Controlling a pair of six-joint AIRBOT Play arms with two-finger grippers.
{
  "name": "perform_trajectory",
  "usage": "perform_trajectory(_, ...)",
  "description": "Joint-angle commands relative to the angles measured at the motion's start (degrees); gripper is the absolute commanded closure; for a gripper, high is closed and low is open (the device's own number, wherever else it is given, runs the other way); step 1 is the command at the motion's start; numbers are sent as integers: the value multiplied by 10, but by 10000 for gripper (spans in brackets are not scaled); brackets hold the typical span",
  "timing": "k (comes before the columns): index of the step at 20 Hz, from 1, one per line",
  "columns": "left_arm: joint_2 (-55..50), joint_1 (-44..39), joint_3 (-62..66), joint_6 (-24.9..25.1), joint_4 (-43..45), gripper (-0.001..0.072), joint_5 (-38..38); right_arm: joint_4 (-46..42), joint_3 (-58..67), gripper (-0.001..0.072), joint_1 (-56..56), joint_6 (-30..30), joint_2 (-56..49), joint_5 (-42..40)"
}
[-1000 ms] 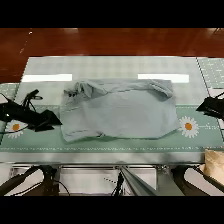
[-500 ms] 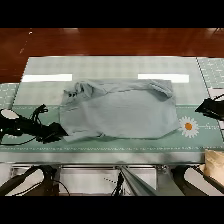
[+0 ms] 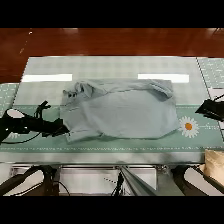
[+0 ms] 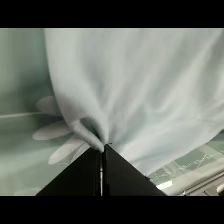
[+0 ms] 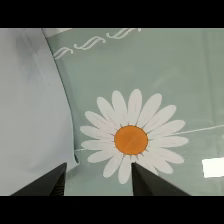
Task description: Fold the shirts.
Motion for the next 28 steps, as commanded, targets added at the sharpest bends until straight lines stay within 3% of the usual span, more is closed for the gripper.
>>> perform_trajectory(1, -5, -14, 0, 17, -11, 687, -18, -43, -4, 217, -7, 7, 0, 20)
perform_trajectory(3, -5, -14, 1, 18, -11, 687, -23, -24, -24, 214, -29, 7, 0, 33)
perform_trajectory(4, -5, -14, 1, 18, -11, 687, -22, 1, -43, 118, -42, 3, 0, 40)
perform_trajectory(5, -4, -14, 1, 23, -11, 687, -22, 29, -64, 101, -51, -7, 0, 44)
perform_trajectory(10, -4, -14, 1, 31, -11, 687, -22, 86, -156, 103, -53, -30, 0, 5)
perform_trajectory(15, -4, -14, 3, 31, -11, 686, -18, 126, -200, 121, -6, -29, 0, -87)
perform_trajectory(18, -4, -14, 3, 31, -11, 687, -14, 138, -208, 186, 64, 3, 0, -150)
perform_trajectory(20, -4, -14, 3, 31, -14, 687, -5, 138, -208, 187, 100, 46, 0, -197)
perform_trajectory(22, -4, -14, 4, 31, -23, 686, 7, 140, -208, 422, 121, 67, 0, -210)
perform_trajectory(25, -4, -14, 4, 45, -31, 687, 13, 140, -208, 436, 127, 72, 0, -207)
perform_trajectory(26, -4, -14, 4, 45, -31, 687, 13, 143, -208, 601, 127, 72, 0, -203)
perform_trajectory(27, -4, -14, 5, 46, -32, 686, 12, 153, -207, 694, 127, 68, 0, -194)
perform_trajectory(28, -2, -14, 10, 46, -33, 687, 9, 167, -198, 694, 127, 34, 2, -174)
